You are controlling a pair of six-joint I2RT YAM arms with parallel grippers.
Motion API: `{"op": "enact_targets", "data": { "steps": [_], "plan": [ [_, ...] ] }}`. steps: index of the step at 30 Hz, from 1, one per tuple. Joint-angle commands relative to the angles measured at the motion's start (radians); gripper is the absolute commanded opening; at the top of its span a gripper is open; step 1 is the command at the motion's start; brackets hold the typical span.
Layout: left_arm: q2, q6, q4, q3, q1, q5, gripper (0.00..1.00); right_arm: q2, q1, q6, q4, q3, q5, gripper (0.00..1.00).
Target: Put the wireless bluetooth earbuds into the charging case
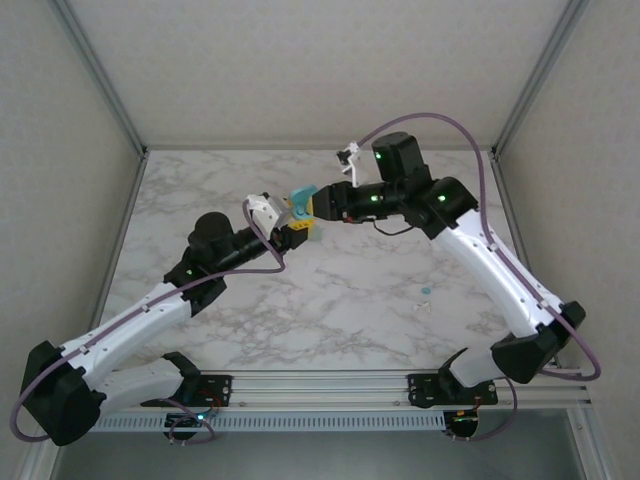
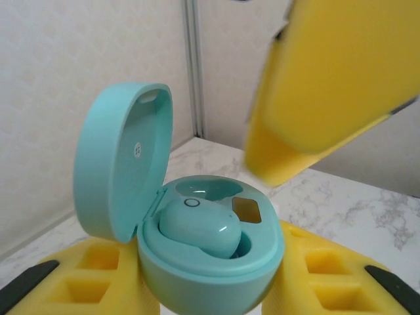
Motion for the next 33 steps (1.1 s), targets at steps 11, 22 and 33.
{"op": "enact_targets", "data": {
  "steps": [11,22,33],
  "plan": [
    [-0.063,-0.021,0.03,-0.021,-0.003,-0.033,0.2,-0.294,-0.511,0.011,-0.062,-0.559,0.478,0.43],
    [-0.083,-0.024,0.002,-0.024,-0.003,-0.028,0.2,-0.068,-0.631,0.053,0.028,-0.877,0.458,0.46],
    [-0.065,-0.032,0.008,-0.013,-0.003,-0.021,0.21,0.057,-0.632,0.024,0.093,-0.875,0.387,0.47]
  ]
}}
